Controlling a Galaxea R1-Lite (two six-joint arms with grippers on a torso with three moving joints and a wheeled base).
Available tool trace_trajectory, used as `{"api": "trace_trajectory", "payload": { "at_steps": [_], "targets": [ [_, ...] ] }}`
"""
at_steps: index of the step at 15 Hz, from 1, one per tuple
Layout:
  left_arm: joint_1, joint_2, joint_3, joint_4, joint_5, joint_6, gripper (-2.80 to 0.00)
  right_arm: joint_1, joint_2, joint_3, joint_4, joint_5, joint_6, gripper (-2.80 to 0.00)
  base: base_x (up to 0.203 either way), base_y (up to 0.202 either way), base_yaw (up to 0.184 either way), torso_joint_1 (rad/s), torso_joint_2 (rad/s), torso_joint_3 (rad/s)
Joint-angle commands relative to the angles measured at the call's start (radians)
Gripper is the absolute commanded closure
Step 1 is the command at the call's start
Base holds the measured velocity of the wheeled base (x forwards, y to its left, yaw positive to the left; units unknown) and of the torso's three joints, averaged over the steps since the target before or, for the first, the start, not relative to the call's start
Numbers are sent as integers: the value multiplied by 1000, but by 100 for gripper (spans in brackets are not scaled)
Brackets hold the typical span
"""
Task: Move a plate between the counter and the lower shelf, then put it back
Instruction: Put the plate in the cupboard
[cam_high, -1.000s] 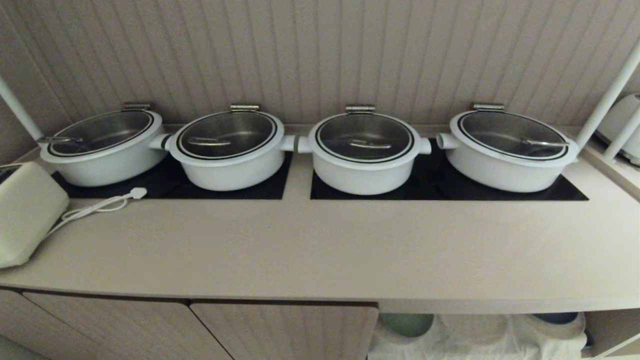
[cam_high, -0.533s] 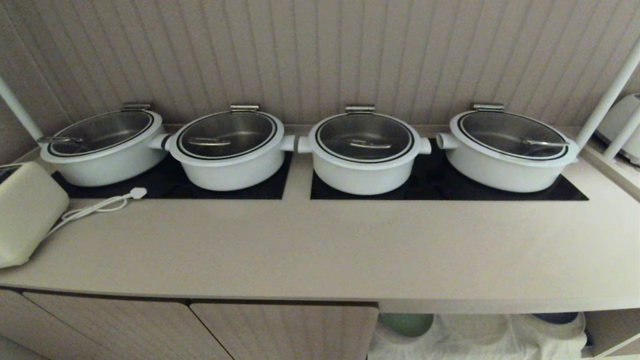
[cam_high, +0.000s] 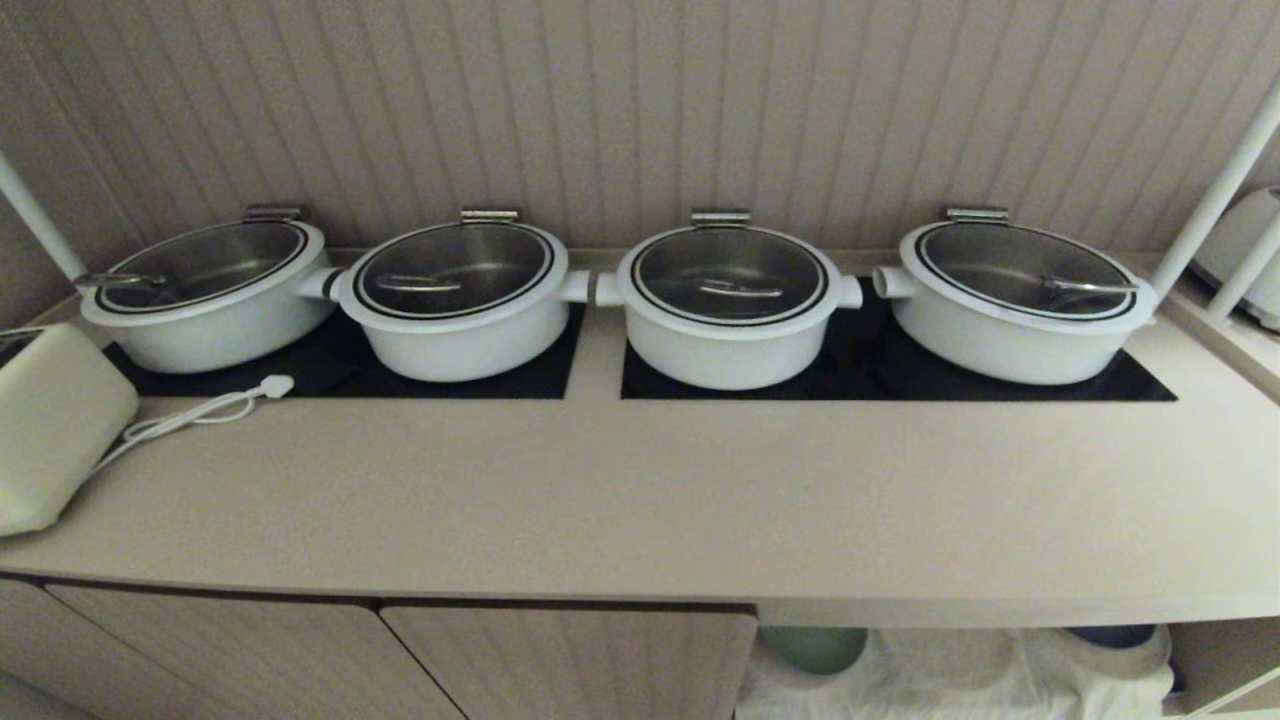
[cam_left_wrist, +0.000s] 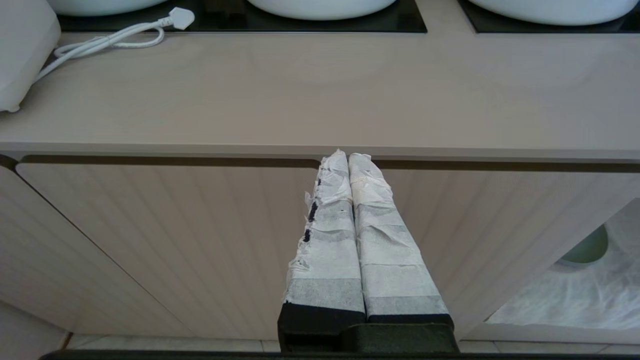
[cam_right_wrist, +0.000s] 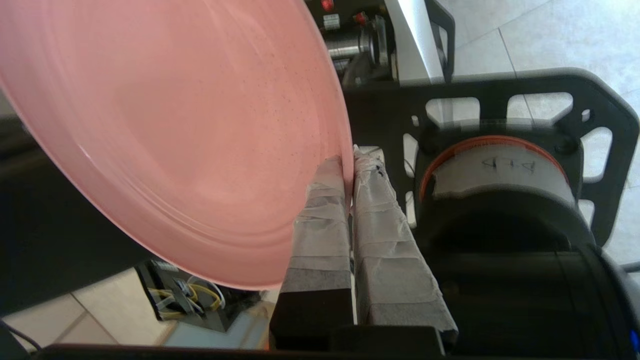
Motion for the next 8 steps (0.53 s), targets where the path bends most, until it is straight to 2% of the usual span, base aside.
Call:
{"api": "trace_trajectory", "payload": {
  "at_steps": [1, 8],
  "targets": [
    [0, 0, 0, 0, 0, 0, 0, -1, 36, -4, -28, 1, 18, 0, 0, 0, 0, 0, 0, 0],
    [0, 0, 0, 0, 1, 0, 0, -2, 83, -9, -52, -12, 27, 0, 0, 0, 0, 0, 0, 0]
  ]
}}
